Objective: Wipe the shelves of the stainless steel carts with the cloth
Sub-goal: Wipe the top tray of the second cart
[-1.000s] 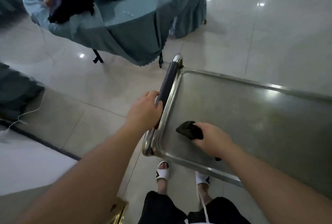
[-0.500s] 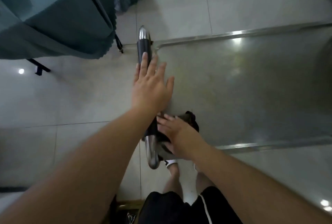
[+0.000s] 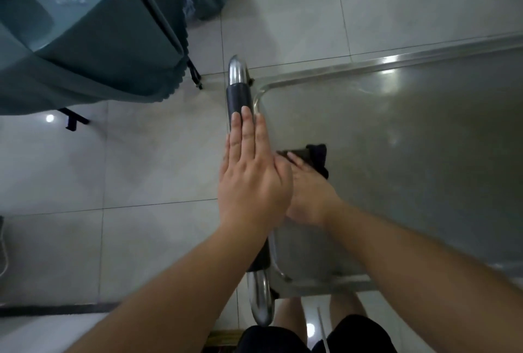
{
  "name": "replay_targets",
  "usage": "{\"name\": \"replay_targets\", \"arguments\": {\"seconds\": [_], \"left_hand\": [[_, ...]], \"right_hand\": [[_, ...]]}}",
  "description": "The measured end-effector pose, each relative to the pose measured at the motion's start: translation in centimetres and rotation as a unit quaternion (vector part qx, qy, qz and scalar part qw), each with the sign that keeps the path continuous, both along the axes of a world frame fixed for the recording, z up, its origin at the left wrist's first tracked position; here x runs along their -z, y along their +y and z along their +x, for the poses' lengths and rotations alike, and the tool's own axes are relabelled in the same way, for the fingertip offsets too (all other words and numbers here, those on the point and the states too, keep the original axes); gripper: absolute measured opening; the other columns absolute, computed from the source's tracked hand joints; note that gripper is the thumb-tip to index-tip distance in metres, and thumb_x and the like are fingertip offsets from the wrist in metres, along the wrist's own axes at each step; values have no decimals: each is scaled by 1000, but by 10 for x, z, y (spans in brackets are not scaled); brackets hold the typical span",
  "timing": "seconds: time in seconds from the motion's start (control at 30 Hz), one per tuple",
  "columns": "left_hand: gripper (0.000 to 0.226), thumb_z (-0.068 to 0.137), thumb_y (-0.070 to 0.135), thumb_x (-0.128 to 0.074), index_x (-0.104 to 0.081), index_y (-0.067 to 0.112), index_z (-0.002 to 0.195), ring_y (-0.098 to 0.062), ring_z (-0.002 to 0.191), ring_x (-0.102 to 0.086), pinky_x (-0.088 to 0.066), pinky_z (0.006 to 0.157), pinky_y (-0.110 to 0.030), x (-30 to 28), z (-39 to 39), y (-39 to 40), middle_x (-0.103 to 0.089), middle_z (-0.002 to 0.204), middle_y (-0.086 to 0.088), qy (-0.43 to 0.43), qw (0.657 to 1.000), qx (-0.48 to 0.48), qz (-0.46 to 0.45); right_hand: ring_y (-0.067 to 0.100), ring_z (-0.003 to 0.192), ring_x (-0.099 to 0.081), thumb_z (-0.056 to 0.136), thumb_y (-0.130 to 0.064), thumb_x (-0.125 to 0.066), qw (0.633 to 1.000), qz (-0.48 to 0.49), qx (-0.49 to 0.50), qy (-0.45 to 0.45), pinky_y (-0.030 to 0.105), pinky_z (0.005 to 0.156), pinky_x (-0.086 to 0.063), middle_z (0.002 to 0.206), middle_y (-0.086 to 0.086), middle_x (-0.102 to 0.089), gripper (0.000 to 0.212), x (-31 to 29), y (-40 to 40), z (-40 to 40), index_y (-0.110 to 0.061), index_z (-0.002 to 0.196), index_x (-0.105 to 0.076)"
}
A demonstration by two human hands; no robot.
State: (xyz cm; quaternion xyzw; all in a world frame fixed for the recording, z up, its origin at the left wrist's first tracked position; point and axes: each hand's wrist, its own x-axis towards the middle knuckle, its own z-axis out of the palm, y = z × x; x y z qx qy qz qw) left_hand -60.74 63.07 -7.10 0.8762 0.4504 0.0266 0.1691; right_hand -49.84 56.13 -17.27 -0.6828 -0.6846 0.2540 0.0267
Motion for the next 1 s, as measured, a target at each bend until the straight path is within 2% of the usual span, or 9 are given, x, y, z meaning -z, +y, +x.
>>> {"name": "replay_targets", "arguments": {"seconds": [0.07, 0.2, 0.33, 0.43, 0.53, 0.67, 0.77, 0.87, 1.0], "left_hand": [[73, 104, 40, -15, 2, 14, 169, -9, 159, 24, 7, 131, -36, 0, 0, 0, 17, 176, -1, 0, 1000, 0, 0], [76, 100, 37, -20, 1, 15, 169, -10, 160, 23, 8, 131, -35, -1, 0, 2, 14, 177, -2, 5, 1000, 2, -10], [75, 100, 35, -24, -2, 13, 169, -12, 161, 19, 10, 130, -34, -1, -1, 2, 10, 177, -4, 11, 1000, -3, 0], [74, 102, 34, -25, -3, 13, 169, -13, 161, 19, 10, 130, -34, -2, -1, 1, 10, 177, -5, 9, 1000, 1, -4], [72, 104, 34, -24, -2, 13, 169, -14, 161, 20, 11, 130, -34, -4, 0, 1, 12, 177, -6, 8, 1000, 6, -7], [72, 106, 35, -24, 0, 11, 169, -17, 161, 21, 11, 130, -36, -4, -1, 2, 13, 177, -9, 19, 1000, 14, 2], [72, 106, 37, -22, 1, 9, 169, -19, 160, 23, 13, 129, -36, -4, -3, -1, 15, 176, -10, 30, 999, 16, 12], [73, 105, 38, -21, 1, 9, 169, -19, 160, 23, 11, 130, -38, -5, -7, -7, 16, 176, -11, 35, 999, 15, 13], [72, 107, 34, -28, 0, 8, 169, -19, 161, 21, 14, 129, -35, -6, -7, -9, 14, 176, -11, 34, 999, 7, 21]], "right_hand": [[12, 160, 3, 105, -57, -24, 999, 12, 34, -20, 44, 131, -1, 174, -12, -5, 68, 6, 52, 34, -33, 167, -5], [18, 161, -3, 107, -59, -26, 994, 15, 92, -62, 49, 130, -1, 175, -10, -8, 64, 12, 136, 102, -35, 165, -18], [20, 162, 0, 106, -57, -28, 992, 10, 108, -67, 49, 130, 1, 175, -9, -6, 66, 15, 155, 120, -34, 166, -15], [19, 161, -6, 107, -56, -31, 993, 27, 108, -36, 46, 130, -2, 174, -7, -14, 62, 12, 111, 94, -34, 164, -25], [19, 160, -15, 106, -53, -36, 995, 37, 91, -23, 43, 129, -6, 172, -7, -25, 59, 4, 33, 54, -32, 162, -35], [17, 161, -9, 103, -52, -43, 999, 19, 30, -18, 46, 129, -13, 172, -10, -21, 62, 4, -110, -2, -33, 162, -33], [16, 161, -12, 102, -52, -49, 1000, 7, 7, -23, 47, 124, -22, 173, -14, -19, 65, 8, -200, -30, -38, 162, -30], [14, 160, -15, 102, -54, -49, 999, 9, -32, -41, 46, 122, -24, 172, -15, -21, 63, 11, -213, -22, -40, 161, -33], [17, 157, -27, 101, -54, -46, 994, 35, -89, -58, 45, 123, -23, 167, -11, -33, 57, 12, -167, 25, -37, 156, -46]]}}
